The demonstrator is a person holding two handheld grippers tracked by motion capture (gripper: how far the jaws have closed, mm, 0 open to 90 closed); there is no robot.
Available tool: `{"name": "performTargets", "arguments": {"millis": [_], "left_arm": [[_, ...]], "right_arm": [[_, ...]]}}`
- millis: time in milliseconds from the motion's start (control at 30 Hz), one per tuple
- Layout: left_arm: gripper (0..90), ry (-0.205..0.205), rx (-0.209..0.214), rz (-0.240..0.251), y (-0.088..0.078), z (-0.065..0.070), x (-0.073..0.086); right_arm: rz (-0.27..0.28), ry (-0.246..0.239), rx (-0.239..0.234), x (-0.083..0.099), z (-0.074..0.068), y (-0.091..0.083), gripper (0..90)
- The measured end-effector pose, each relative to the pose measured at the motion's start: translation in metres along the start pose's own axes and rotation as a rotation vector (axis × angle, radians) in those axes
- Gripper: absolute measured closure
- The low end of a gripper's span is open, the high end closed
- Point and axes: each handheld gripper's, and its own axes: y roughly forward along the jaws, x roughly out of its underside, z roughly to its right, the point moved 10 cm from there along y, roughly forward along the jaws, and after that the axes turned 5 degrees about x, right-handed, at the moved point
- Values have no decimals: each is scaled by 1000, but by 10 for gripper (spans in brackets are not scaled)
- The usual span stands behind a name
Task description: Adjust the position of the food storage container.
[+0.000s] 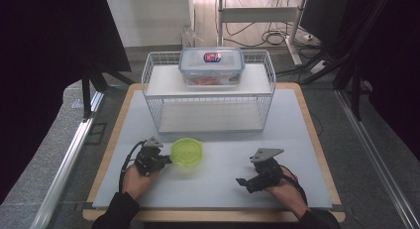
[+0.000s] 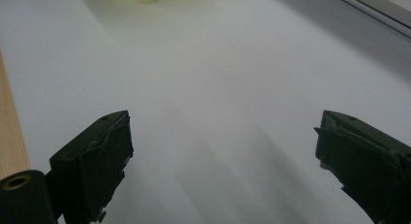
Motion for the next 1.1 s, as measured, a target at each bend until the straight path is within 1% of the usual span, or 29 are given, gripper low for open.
{"name": "performTargets", "arguments": {"millis": [200, 400, 500, 600, 667, 767, 833, 967, 1033, 1100], "left_arm": [[897, 37, 26, -18, 8, 16, -3], [897, 63, 50, -34, 17, 31, -6], [896, 70, 55, -37, 20, 36, -8], [892, 68, 51, -38, 22, 38, -8], [887, 70, 47, -43, 21, 36, -7], [872, 62, 38, -29, 17, 34, -7], [851, 67, 27, -23, 15, 34, -6], [770, 85, -9, -30, 10, 32, -3], [721, 91, -29, -24, 7, 32, -2], [660, 95, -39, -14, 3, 32, -1]], "right_arm": [[-3, -3, -1, 0, -1, 1, 62], [-5, -4, -2, 1, -1, 1, 62], [-7, -6, -4, 1, -1, 1, 62], [-10, -7, -6, 1, -2, 2, 62], [-11, -6, -7, 2, -2, 2, 62], [-7, -6, -7, 1, -2, 1, 62], [-6, -3, -8, 1, -2, 1, 62], [0, 2, -10, 0, -2, 0, 62], [3, 4, -12, 0, -2, 0, 62], [9, 6, -14, -1, -2, -1, 62]]}}
